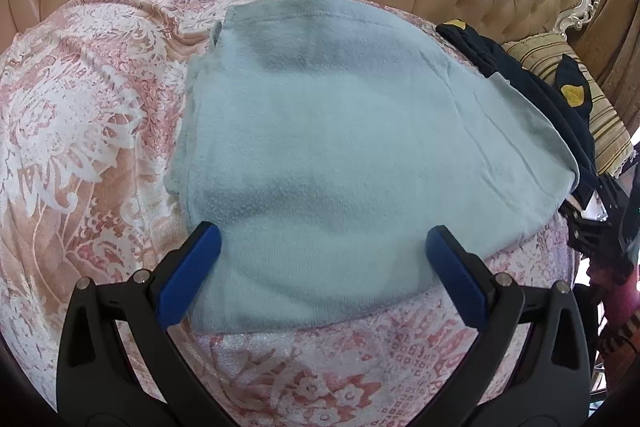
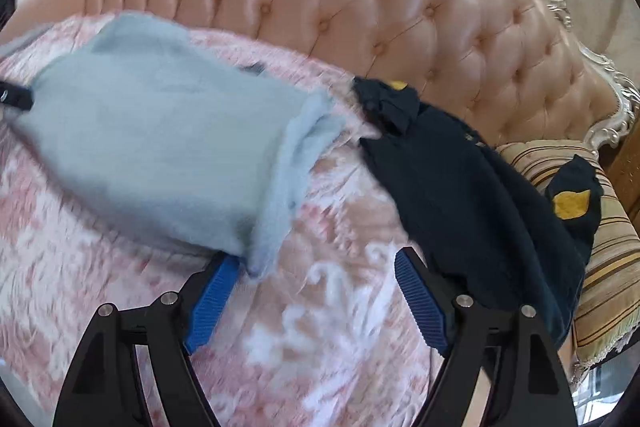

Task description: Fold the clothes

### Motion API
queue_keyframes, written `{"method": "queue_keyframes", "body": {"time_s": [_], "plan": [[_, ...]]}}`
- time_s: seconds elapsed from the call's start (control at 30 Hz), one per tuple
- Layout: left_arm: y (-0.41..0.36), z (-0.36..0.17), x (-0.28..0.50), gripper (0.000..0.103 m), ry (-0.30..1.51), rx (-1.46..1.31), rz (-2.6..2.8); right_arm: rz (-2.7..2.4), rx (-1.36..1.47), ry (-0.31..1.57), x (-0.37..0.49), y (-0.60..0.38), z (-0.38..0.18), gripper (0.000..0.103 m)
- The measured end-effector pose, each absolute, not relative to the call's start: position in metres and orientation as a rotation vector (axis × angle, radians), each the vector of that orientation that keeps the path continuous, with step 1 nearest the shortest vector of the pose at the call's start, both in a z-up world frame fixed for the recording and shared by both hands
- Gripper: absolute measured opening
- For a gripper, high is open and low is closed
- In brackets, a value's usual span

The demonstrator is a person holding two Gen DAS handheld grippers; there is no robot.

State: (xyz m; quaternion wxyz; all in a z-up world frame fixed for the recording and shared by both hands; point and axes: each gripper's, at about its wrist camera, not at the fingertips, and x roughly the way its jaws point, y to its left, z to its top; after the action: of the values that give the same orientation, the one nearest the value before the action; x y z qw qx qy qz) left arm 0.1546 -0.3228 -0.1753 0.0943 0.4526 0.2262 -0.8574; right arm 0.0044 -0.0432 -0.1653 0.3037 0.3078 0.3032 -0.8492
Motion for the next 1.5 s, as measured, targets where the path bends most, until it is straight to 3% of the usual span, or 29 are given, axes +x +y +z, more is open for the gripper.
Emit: {"method": "queue_keyframes", "body": {"time_s": [0.27,0.43,0.63,0.93,1.07,1.17,1.3,1.5], "plan": [[-0.323,-0.176,0.155,0.103,0.669,1.342,-2.546,-2.488,0.916,0.579,-0.022,0.010,-0.145,0.081],[-0.324,-0.176,0.155,0.103,0.667,1.347,-2.543,-2.358,0.813,0.629,0.011,0.010,-0.132,0.083],[-0.323,-0.176,0.154,0.103,0.645,1.357,-2.540,-2.221,0.791,0.861,0.027,-0.035,-0.160,0.083],[-0.324,-0.176,0.155,0.103,0.654,1.346,-2.541,-2.558,0.819,0.521,-0.015,0.021,-0.126,0.083],[-0.324,-0.177,0.154,0.103,0.650,1.345,-2.542,-2.443,0.785,0.505,0.009,0.027,-0.119,0.084],[-0.322,-0.177,0.153,0.103,0.637,1.349,-2.536,-2.334,0.712,0.589,0.031,0.003,-0.121,0.084],[-0.323,-0.177,0.153,0.103,0.635,1.359,-2.535,-2.276,0.852,0.849,0.018,-0.031,-0.158,0.083],[-0.321,-0.178,0.154,0.103,0.617,1.351,-2.538,-2.425,0.921,0.539,-0.013,0.016,-0.139,0.084]]}}
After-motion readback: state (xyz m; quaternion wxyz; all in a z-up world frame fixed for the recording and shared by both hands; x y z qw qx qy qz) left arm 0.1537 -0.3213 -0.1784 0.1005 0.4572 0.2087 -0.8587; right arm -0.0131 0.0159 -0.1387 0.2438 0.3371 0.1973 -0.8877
